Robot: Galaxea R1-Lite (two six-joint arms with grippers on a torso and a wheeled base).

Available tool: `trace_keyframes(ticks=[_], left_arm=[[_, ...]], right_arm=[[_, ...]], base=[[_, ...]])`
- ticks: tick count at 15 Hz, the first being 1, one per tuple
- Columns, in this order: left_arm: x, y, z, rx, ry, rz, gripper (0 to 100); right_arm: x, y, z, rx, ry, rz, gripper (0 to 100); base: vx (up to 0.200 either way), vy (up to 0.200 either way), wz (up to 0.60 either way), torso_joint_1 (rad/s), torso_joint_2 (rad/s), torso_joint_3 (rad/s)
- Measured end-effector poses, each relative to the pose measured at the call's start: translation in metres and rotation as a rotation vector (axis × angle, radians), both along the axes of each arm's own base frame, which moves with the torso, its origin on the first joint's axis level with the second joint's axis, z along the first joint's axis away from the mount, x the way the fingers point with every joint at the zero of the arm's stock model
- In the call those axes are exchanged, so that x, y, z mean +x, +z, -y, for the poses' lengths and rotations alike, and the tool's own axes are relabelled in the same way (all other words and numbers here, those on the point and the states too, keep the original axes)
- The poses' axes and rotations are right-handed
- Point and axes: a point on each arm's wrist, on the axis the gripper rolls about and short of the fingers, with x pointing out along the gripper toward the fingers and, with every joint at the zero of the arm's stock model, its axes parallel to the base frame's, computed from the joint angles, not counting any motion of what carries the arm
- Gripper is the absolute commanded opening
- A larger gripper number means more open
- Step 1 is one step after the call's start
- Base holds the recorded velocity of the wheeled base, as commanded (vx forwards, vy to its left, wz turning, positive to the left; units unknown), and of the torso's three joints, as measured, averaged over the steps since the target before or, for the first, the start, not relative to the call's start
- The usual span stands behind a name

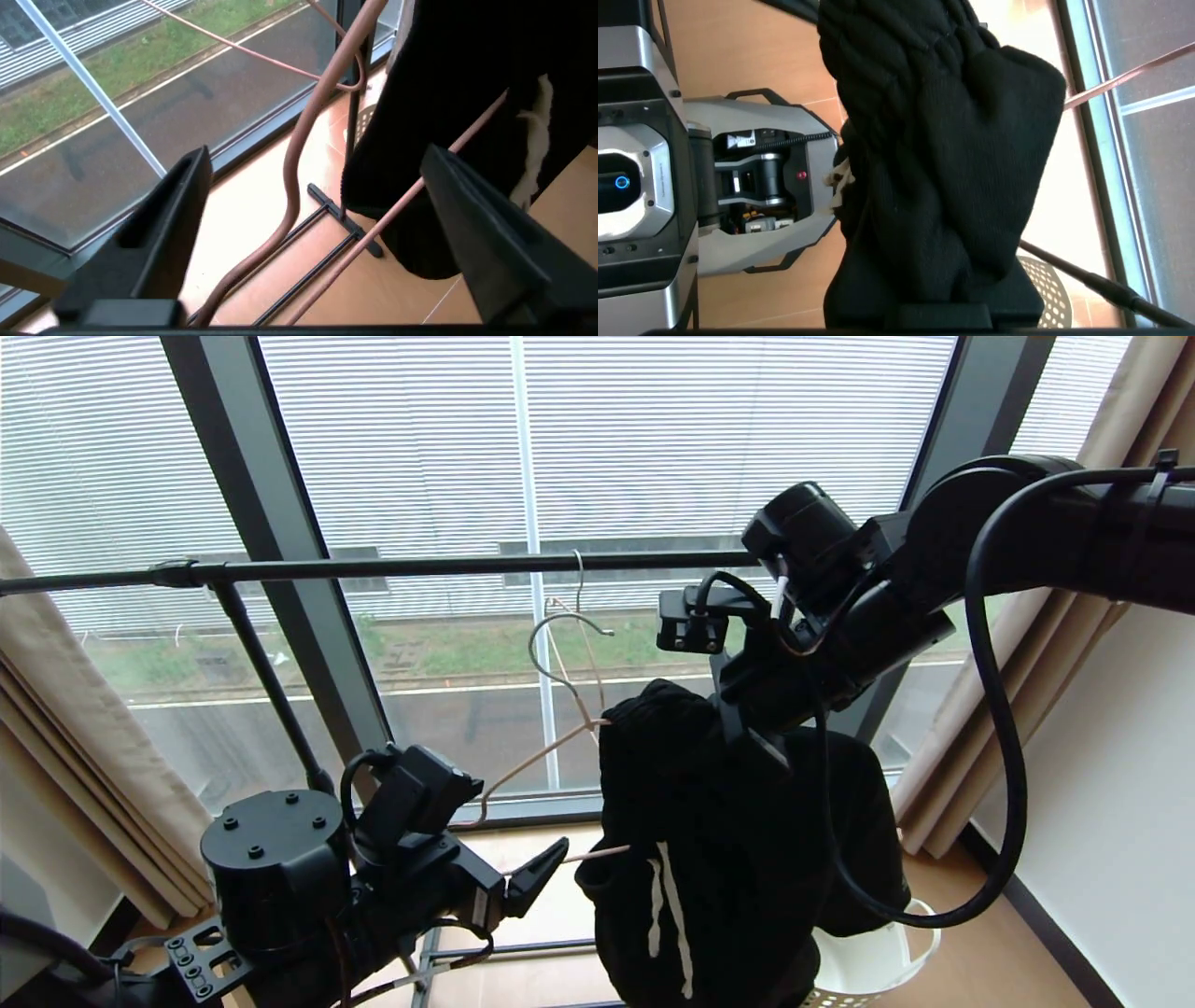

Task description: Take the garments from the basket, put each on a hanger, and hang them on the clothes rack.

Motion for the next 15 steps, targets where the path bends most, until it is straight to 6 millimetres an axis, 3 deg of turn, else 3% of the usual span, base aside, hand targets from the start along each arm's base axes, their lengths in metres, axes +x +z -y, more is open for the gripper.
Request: trace_keyframes(ticks=[7,15], left_arm=[[0.011,0.016,-0.012,-0.107,0.053,0.100,100],[0.027,0.033,-0.022,-0.308,0.083,0.063,100]], right_arm=[[-0.007,0.021,0.017,0.032,-0.032,0.052,0],[-0.006,0.021,0.043,0.021,-0.101,0.033,0]], base=[[0.000,0.000,0.00,0.000,0.00,0.000],[0.000,0.000,0.00,0.000,0.00,0.000]])
